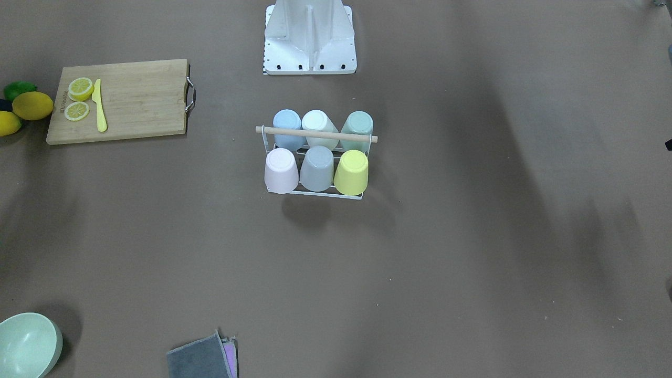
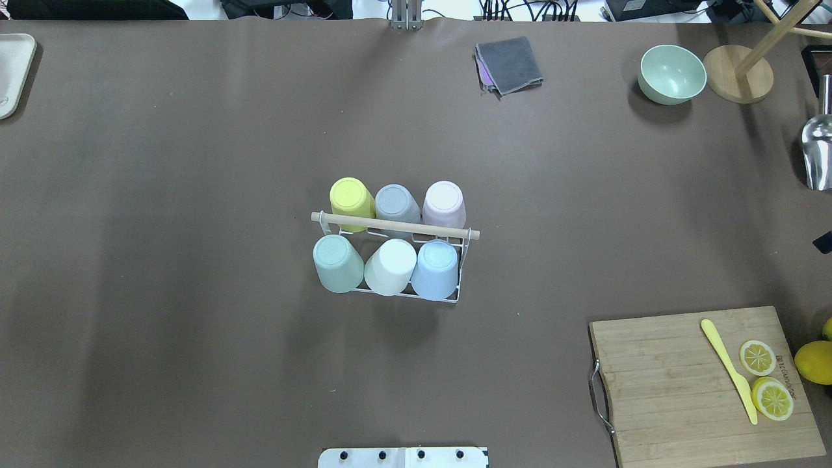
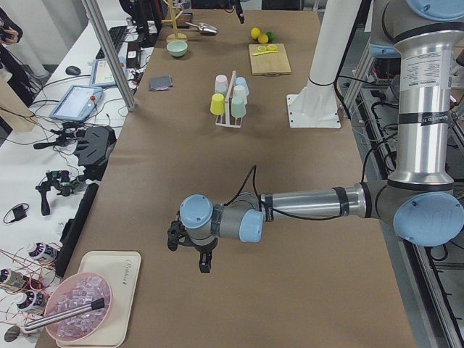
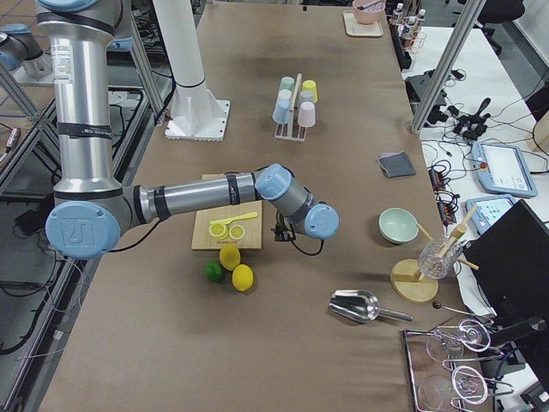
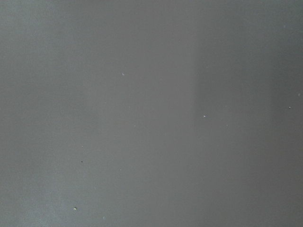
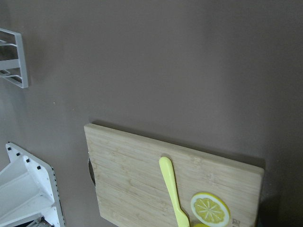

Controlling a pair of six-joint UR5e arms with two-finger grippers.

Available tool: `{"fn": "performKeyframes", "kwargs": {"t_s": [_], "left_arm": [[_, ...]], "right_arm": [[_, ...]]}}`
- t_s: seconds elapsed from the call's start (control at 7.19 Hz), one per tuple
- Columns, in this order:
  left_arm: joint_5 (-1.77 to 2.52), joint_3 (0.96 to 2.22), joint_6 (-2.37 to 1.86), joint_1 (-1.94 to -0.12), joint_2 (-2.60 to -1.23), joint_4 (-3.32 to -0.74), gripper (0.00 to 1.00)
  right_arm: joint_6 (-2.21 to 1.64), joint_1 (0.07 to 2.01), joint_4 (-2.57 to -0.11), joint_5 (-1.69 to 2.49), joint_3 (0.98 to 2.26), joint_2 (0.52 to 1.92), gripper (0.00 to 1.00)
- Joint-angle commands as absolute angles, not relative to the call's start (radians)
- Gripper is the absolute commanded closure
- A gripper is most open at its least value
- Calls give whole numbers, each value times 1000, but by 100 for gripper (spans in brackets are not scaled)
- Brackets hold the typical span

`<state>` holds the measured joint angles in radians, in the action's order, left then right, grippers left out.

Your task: Place cup on cup holder

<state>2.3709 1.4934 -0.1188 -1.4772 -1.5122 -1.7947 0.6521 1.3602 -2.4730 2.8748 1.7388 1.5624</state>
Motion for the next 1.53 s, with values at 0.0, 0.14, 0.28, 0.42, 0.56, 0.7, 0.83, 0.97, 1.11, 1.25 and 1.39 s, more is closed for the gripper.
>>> {"fn": "performKeyframes", "kwargs": {"t_s": [0.0,0.14,0.28,0.42,0.56,0.7,0.83,0.97,1.11,1.25,1.39], "left_arm": [[2375,1497,-121,-1477,-1509,-1795,2],[2376,1499,-120,-1477,-1509,-1795,2],[2376,1497,-118,-1477,-1509,-1795,2],[2376,1497,-117,-1477,-1509,-1795,2],[2376,1490,-115,-1477,-1509,-1795,2],[2376,1489,-117,-1477,-1509,-1795,2],[2376,1493,-117,-1477,-1509,-1795,2],[2376,1494,-117,-1477,-1509,-1795,2],[2376,1494,-118,-1477,-1509,-1795,2],[2376,1494,-118,-1477,-1509,-1795,2],[2376,1494,-117,-1477,-1509,-1795,2]], "right_arm": [[496,1377,-2468,2800,1740,1562,2],[420,1397,-2461,2730,1759,1559,2],[414,1410,-2447,2668,1767,1554,2],[413,1413,-2348,2601,1760,1563,1],[407,1419,-2219,2553,1737,1586,1],[405,1419,-2116,2540,1723,1613,1],[403,1419,-2080,2540,1723,1626,1],[376,1420,-2050,2545,1723,1641,2],[300,1420,-1966,2543,1721,1663,4],[199,1420,-1898,2543,1714,1672,6],[123,1420,-1826,2540,1697,1680,6]]}}
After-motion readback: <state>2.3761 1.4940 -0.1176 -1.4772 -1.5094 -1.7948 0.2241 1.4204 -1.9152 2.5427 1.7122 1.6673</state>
